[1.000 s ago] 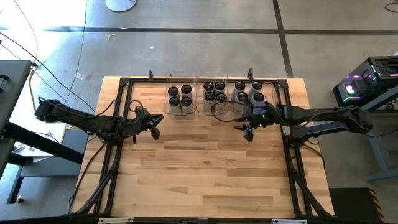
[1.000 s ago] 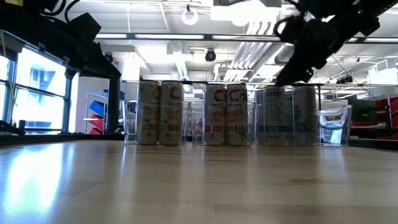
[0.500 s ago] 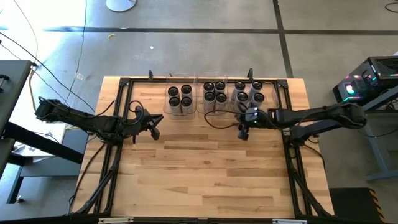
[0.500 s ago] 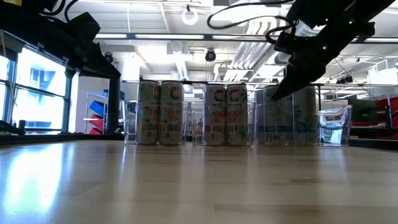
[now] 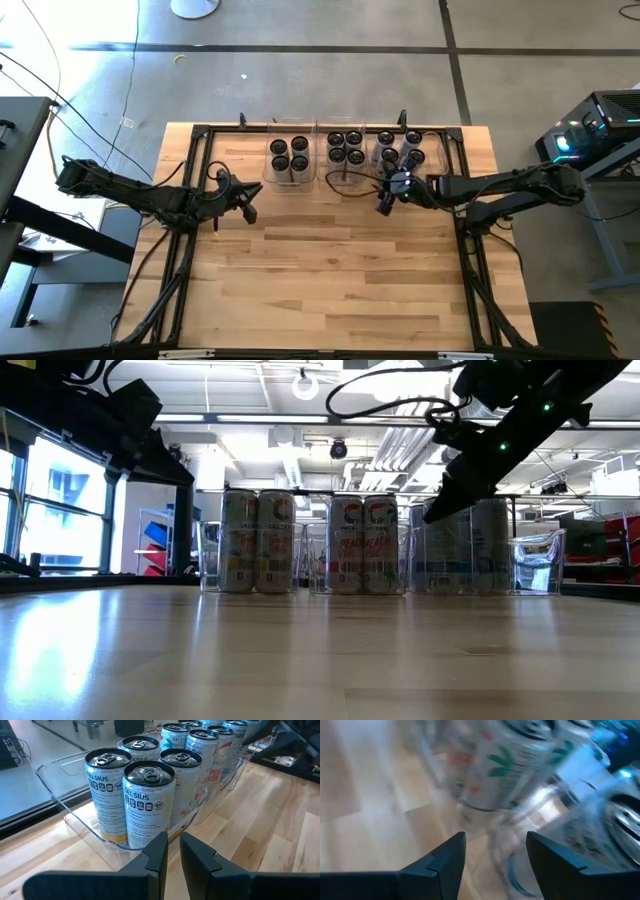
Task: Sort soda cans
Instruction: Adjust all the transparent bins to the top of the table
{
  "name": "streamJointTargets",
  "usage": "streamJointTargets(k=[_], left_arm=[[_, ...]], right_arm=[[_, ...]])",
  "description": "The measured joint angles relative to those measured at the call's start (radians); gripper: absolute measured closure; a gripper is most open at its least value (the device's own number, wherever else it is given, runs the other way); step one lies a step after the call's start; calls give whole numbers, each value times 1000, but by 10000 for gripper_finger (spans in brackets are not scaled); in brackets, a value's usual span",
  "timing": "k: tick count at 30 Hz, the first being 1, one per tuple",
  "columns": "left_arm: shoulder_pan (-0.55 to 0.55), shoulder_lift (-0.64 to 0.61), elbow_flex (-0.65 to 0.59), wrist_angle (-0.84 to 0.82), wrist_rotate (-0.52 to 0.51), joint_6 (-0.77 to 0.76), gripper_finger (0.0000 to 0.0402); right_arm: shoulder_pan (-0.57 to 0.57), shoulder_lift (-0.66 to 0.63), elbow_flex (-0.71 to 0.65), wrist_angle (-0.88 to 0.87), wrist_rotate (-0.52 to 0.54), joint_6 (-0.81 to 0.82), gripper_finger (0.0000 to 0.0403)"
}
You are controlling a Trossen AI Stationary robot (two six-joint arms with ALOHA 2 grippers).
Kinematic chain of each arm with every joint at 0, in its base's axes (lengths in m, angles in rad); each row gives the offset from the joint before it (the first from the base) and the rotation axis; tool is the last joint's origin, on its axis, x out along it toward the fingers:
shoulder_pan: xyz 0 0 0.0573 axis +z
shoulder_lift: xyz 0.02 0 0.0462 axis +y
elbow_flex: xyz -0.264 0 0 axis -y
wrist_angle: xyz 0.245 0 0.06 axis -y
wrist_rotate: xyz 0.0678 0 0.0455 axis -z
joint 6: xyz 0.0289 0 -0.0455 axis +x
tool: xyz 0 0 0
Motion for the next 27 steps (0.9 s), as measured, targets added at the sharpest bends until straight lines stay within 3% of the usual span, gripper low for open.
streamJointTargets(k=[6,15,27], left_arm=[[0,0,0,3,-3,-2,357],[0,0,0,8,-2,-2,357],[0,0,0,29,0,-1,357]], right_arm=[[0,34,0,1,5,58,224],[-1,107,1,40,-32,39,296],[-1,103,1,63,-77,-29,396]])
